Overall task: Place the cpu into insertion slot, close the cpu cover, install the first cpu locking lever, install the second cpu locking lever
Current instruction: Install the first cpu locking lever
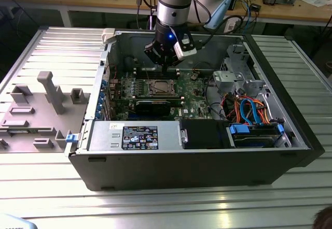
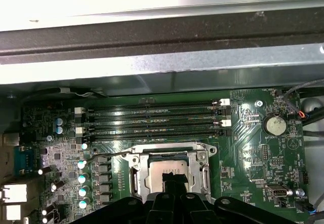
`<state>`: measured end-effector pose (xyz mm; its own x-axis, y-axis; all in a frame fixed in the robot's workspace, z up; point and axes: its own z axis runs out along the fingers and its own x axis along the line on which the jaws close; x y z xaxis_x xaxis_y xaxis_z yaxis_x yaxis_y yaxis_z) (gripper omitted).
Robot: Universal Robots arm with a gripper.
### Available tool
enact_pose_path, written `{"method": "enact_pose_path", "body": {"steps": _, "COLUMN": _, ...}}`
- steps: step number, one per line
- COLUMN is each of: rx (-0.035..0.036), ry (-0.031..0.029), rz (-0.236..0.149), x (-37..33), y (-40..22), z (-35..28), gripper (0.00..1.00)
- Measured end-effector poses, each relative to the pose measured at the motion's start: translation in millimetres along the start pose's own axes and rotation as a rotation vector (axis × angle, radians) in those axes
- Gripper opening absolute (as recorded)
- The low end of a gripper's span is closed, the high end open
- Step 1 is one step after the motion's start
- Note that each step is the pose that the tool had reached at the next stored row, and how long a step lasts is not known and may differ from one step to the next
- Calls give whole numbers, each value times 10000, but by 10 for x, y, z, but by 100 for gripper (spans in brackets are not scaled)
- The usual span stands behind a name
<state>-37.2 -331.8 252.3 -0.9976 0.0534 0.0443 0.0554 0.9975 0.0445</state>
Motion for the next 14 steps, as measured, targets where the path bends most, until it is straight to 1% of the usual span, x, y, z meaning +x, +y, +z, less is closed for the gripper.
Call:
{"method": "enact_pose_path", "body": {"steps": 6, "rx": -2, "ry": -1, "rz": 2, "x": 9, "y": 0, "z": -22, "gripper": 11}}
{"method": "enact_pose_path", "body": {"steps": 11, "rx": 1, "ry": -5, "rz": 1, "x": 43, "y": -1, "z": -31, "gripper": 11}}
{"method": "enact_pose_path", "body": {"steps": 14, "rx": 0, "ry": -6, "rz": 0, "x": 45, "y": 0, "z": -52, "gripper": 11}}
